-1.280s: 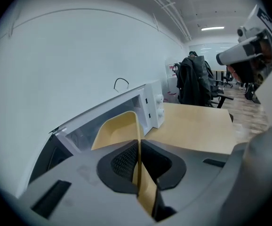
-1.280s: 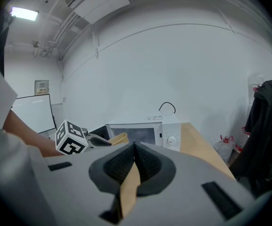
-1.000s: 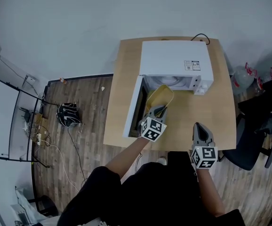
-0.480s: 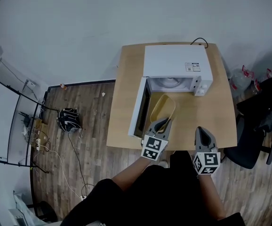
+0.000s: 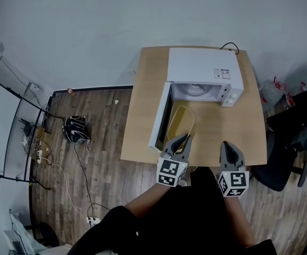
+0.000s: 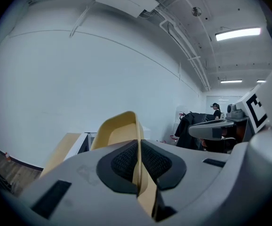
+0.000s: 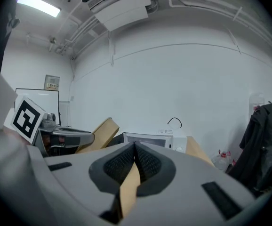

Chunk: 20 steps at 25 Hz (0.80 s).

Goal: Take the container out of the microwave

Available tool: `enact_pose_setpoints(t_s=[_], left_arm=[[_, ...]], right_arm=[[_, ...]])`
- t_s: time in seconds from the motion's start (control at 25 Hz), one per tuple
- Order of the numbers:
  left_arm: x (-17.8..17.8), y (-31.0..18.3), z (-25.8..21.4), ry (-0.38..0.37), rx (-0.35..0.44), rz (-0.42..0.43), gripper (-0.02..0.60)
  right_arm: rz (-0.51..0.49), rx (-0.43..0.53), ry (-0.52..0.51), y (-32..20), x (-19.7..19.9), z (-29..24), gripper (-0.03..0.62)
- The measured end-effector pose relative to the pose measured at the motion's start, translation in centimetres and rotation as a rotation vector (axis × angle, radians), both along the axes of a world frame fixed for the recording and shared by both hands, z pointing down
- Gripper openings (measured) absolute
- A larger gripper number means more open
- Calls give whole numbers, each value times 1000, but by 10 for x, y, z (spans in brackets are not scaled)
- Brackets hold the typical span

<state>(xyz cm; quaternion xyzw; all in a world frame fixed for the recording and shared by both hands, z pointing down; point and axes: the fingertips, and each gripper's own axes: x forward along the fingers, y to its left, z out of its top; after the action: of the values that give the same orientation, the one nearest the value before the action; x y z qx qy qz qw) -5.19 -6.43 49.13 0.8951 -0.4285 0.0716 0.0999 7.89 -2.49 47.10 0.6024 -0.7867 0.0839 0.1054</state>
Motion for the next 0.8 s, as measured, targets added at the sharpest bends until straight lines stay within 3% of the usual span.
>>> enact_pose_setpoints(t_s=[0.16,0.8], left_arm=[[-7,1,3,-2,-13,-14,26],[-8,-1,13,-52,-26,34,26]], right_arm=[[2,1,45,1,-4,1,60],[16,-9,10,-9,-15,8,58]])
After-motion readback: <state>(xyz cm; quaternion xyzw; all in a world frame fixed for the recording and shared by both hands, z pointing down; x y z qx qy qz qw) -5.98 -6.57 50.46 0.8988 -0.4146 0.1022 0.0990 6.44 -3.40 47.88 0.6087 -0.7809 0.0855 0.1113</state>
